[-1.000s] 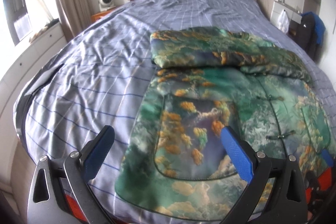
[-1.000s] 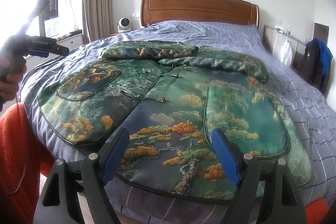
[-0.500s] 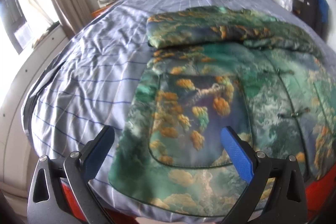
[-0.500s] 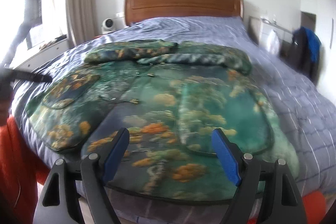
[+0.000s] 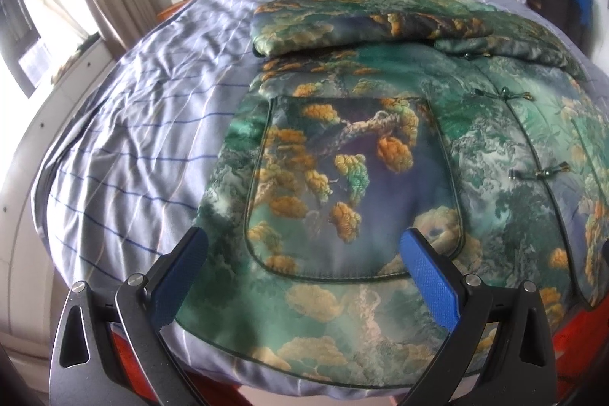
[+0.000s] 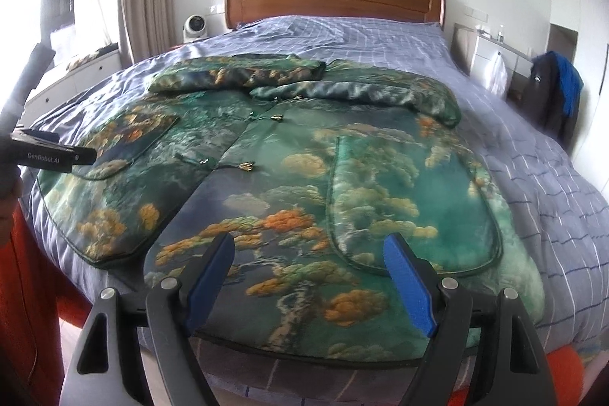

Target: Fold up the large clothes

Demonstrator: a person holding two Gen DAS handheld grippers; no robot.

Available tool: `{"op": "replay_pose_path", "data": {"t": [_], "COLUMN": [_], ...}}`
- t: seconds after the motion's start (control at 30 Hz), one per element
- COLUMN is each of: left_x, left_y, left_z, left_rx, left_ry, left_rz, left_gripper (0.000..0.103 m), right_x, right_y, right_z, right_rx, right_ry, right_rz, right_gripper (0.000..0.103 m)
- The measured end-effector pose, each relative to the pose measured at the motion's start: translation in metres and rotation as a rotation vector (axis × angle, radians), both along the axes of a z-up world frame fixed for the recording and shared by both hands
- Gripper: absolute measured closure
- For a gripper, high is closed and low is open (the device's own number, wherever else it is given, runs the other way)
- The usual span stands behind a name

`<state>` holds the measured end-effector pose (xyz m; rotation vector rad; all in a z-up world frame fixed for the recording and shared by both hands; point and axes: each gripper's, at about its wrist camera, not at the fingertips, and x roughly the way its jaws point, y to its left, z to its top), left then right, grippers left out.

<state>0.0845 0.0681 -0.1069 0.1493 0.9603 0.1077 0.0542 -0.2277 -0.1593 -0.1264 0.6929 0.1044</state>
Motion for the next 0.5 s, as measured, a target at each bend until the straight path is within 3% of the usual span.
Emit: {"op": "replay_pose_path", "data": {"t": [0.23,0.4,0.5], "left_x": [0.0,-0.013,-0.041], "left_y": [0.016,0.052,0.07], "left_z": [-0.001,-0.005,-0.001], "left_rx": [-0.008,-0.097,-0.141], "left_ry": [0.001,0.001,-0.013], "left_rz": [0.037,0.116,0.137], "left_gripper": [0.002,0.002,0.002], "right_x": [0.0,0.001,-0.001], "right_y": [0.007,0.001,0.0], "right_z": [-0.002,0.001,0.003], "right_rx": [-0.013,-0.013,-0.023], "right_ry": [0.019,0.027,0.024], "right_rz": [0.02,-0.019,-0.024], "right_gripper": [0.023,0.023,0.023]}}
